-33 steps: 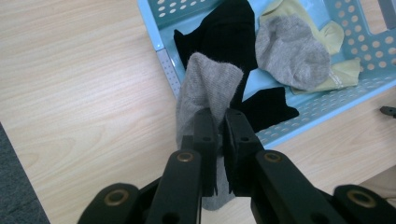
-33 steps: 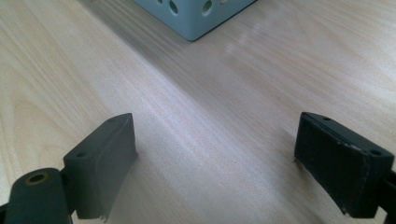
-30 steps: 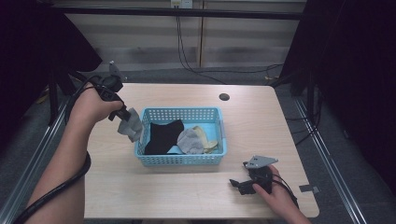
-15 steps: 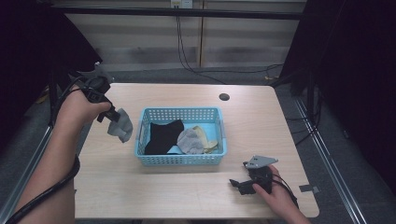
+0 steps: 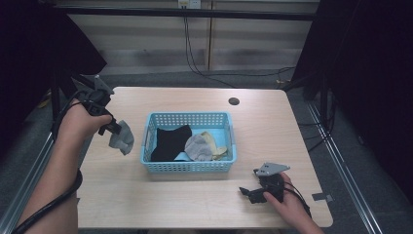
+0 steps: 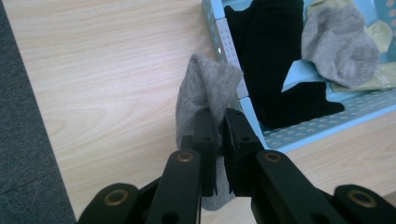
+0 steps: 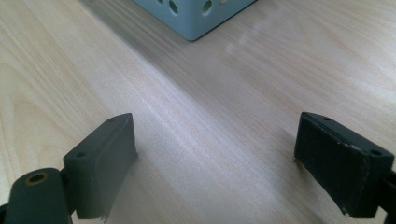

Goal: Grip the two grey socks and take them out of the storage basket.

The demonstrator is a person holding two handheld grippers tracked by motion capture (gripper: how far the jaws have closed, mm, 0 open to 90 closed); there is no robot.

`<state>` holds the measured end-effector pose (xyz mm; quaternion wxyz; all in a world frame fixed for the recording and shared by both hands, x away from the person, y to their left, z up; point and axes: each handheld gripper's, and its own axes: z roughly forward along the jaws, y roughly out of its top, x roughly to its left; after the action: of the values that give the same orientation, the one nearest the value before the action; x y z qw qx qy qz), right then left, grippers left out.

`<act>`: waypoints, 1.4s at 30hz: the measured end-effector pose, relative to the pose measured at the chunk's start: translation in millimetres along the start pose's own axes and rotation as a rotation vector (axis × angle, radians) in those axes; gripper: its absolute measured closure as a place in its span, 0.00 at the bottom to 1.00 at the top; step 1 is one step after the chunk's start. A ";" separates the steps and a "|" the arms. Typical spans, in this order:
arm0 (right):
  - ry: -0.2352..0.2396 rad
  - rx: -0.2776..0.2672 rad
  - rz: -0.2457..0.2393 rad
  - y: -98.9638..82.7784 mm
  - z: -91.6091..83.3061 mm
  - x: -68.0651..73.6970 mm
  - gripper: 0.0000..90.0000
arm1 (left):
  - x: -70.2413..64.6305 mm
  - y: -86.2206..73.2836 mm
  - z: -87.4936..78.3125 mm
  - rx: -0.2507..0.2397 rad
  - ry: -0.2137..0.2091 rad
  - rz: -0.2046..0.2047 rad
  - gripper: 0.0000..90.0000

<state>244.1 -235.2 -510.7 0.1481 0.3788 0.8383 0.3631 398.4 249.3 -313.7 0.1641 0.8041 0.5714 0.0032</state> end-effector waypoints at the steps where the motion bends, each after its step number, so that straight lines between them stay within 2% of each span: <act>1: 0.000 -0.002 -0.001 0.0 0.2 -0.1 0.13 | 0.5 -0.6 4.7 0.007 -0.003 -0.003 0.93; 10: 0.000 -0.002 0.000 0.0 0.1 0.0 0.13 | 4.8 -4.7 43.4 0.024 0.000 -0.007 0.93; 18: 0.000 -0.002 -0.002 -0.2 0.2 -0.1 0.13 | 9.0 -10.0 63.6 0.025 -0.016 -0.034 0.92; 27: 0.000 -0.003 -0.002 -0.2 0.2 0.0 0.13 | 11.3 -16.4 78.6 0.033 -0.021 -0.032 0.90; 29: 0.000 -0.003 -0.002 -0.2 0.2 -0.1 0.13 | 12.9 -18.7 82.8 0.033 -0.021 -0.043 0.89; 32: 0.000 -0.001 0.001 -0.2 0.1 0.1 0.13 | 15.2 -20.8 85.1 0.022 0.001 -0.050 0.82; 34: 0.000 -0.001 0.001 -0.2 0.1 0.1 0.13 | 16.4 -22.1 86.4 0.024 0.001 -0.054 0.76; 42: 0.000 -0.001 0.000 -0.2 0.1 0.1 0.13 | 15.3 -24.0 85.4 0.020 0.022 -0.033 0.61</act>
<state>244.0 -235.1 -510.9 0.1481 0.3789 0.8381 0.3635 398.2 248.2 -403.7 0.1500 0.7961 0.5863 0.0035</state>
